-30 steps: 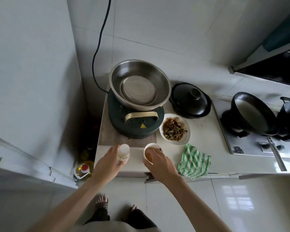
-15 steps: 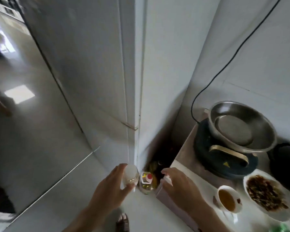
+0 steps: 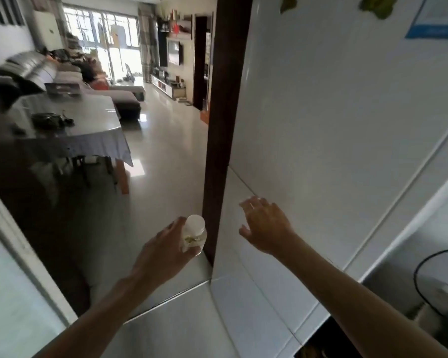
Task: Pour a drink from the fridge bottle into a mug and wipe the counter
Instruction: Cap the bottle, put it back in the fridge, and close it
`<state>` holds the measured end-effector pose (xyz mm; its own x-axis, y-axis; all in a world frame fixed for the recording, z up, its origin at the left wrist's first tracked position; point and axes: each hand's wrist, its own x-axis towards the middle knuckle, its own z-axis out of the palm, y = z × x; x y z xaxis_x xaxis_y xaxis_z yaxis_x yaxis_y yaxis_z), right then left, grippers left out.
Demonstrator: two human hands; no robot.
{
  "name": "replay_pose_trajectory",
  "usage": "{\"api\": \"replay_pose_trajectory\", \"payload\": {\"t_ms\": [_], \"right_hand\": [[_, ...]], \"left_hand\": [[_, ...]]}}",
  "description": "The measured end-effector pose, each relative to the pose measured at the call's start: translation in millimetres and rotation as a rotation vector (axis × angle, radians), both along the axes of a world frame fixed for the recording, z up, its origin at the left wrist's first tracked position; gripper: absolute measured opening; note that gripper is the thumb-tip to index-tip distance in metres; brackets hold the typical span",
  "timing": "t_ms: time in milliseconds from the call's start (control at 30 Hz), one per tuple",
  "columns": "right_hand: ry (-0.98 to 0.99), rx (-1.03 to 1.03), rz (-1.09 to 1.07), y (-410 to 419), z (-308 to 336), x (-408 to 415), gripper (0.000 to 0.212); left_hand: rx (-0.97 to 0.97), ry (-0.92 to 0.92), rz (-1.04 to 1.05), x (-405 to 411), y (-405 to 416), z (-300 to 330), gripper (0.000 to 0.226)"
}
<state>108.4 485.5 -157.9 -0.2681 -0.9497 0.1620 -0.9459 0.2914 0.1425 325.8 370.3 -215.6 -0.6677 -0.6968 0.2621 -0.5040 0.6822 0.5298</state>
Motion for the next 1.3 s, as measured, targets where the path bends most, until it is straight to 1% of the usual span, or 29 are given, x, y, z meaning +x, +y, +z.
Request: {"api": "replay_pose_trajectory", "payload": {"t_ms": [133, 233, 367, 567, 667, 833, 933, 1000, 1067, 1100, 1200, 1300], "right_hand": [[0.105, -0.028, -0.062, -85.6, 38.5, 10.3, 0.064], [0.131, -0.009, -0.124, -132.8, 53.6, 18.6, 0.066], [0.204, 0.051, -0.173, -185.2, 58.9, 20.9, 0.066], [0.355, 0.07, -0.183, -269.1, 80.6, -15.1, 0.068], [0.437, 0.069, -0.193, -307.2, 93.1, -48.3, 0.071], [0.521, 0.064, -0.209, -358.6, 111.0, -103.2, 0.072], [0.642, 0.099, -0.262, -381.2, 119.5, -125.4, 0.074], [0.717, 0.07, -0.392, -391.2, 132.8, -142.9, 0.078], [0.804, 0.108, -0.535, -394.2, 146.9, -158.7, 0.082], [0.864, 0.151, -0.567, -394.1, 150.6, -167.2, 0.082], [1.023, 0.268, -0.537, -389.5, 155.0, -177.0, 0.078], [1.056, 0.326, -0.549, -392.9, 156.0, -173.5, 0.078]], "left_hand": [[-0.073, 0.057, 0.016, 29.8, -79.2, 30.2, 0.049], [-0.046, 0.081, 0.045, 46.4, -126.7, 50.1, 0.047], [-0.022, 0.092, 0.036, 46.1, -178.6, 64.3, 0.046], [-0.052, 0.098, -0.023, -8.7, -249.4, 78.3, 0.051], [-0.069, 0.1, -0.05, -46.4, -285.7, 85.9, 0.052], [-0.066, 0.11, -0.11, -100.3, -343.5, 104.2, 0.059], [-0.073, 0.141, -0.142, -127.1, -372.6, 112.7, 0.059], [-0.072, 0.172, -0.166, -148.4, -389.5, 114.5, 0.059], [-0.06, 0.179, -0.222, -171.1, -403.6, 115.6, 0.057], [-0.057, 0.176, -0.255, -182.1, -409.2, 114.1, 0.057], [-0.042, 0.195, -0.305, -211.8, -420.9, 114.4, 0.057], [-0.08, 0.191, -0.383, -246.9, -431.6, 112.9, 0.052]]}}
